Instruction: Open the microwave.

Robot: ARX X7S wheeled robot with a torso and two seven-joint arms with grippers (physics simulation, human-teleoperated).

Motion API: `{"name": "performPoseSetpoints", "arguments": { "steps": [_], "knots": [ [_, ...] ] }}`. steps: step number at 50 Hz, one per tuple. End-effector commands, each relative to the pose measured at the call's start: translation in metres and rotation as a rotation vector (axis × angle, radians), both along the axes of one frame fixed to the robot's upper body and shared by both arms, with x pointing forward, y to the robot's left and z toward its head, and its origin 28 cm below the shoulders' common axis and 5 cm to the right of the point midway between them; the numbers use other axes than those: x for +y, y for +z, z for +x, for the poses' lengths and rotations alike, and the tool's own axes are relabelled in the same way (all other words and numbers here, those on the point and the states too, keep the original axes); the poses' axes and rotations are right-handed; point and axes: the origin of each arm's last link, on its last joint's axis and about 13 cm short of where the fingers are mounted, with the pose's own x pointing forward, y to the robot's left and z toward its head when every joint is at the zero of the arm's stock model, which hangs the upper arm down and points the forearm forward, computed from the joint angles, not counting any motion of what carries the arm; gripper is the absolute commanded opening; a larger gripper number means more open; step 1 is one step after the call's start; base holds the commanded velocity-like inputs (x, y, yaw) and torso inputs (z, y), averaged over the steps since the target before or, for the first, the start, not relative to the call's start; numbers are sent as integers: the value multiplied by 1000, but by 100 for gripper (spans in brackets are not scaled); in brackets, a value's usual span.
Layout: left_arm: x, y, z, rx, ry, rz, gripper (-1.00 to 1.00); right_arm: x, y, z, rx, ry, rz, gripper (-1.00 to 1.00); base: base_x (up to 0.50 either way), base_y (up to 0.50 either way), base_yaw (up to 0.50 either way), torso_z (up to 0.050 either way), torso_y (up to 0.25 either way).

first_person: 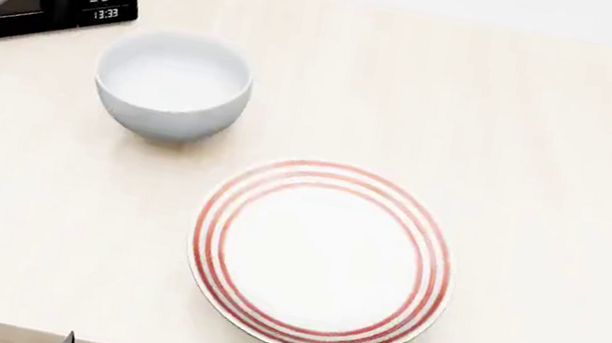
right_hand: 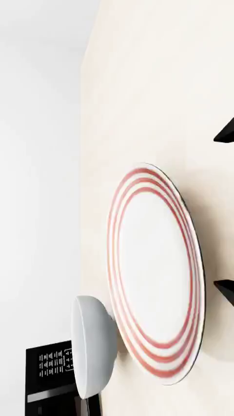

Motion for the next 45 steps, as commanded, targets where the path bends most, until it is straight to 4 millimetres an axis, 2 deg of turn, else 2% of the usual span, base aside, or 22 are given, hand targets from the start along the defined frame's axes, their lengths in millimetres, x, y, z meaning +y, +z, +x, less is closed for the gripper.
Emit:
{"name": "performPoseSetpoints", "arguments": {
  "steps": [1, 9, 10, 45],
  "knots": [
    [0, 0, 0, 2, 0, 0, 100, 0, 1, 1, 8, -13, 16, 100, 0, 0, 0, 0, 0],
    [0, 3, -1, -18, -2, -23, 100, -2, 9, -1, -74, -52, 4, 100, 0, 5, 0, 0, 0],
    [-1, 1, 0, -5, -12, -19, 100, 1, 6, -1, -62, -14, 2, 100, 148, 383, 0, 0, 0],
    [-1, 1, -1, -5, -15, -20, 100, 1, 6, -2, -64, -5, -1, 100, 150, 381, 0, 0, 0]
  ]
}}
